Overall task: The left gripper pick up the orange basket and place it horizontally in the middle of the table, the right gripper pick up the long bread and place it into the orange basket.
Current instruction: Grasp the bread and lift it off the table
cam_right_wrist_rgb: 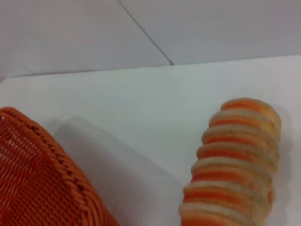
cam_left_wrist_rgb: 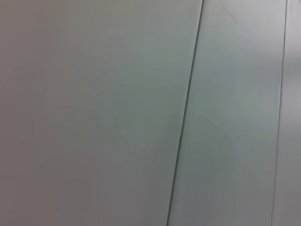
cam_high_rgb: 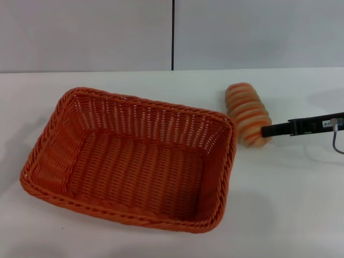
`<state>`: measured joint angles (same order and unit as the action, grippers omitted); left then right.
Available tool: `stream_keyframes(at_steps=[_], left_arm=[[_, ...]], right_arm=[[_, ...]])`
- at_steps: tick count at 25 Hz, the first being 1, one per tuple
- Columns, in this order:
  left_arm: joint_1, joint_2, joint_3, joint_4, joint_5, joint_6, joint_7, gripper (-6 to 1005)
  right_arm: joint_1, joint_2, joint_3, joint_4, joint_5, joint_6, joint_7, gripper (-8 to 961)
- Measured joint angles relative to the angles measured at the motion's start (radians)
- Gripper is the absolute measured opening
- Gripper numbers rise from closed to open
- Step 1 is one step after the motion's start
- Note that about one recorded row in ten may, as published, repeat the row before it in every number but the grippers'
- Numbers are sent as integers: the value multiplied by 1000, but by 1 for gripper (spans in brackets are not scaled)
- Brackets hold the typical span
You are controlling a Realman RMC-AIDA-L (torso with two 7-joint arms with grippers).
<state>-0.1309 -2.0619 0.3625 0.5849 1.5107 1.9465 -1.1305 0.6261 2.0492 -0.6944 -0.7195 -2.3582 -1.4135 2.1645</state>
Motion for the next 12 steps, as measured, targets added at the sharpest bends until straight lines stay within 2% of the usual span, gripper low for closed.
stream_keyframes(at_steps=[6,10,11,12], left_arm=[[-2,-1,3,0,0,0,0,802],[-4,-1,0,0,-1,1,0,802],[-4,-1,0,0,-1,1,0,802],[-4,-1,0,0,-2,1,0,802]], right_arm=[[-39,13,0,-109,55,-68,13,210],[-84,19,-2,-268,133,-176,74,179],[-84,19,-2,-268,133,-176,74,175],[-100,20,0,-331,170,-218,100,171]])
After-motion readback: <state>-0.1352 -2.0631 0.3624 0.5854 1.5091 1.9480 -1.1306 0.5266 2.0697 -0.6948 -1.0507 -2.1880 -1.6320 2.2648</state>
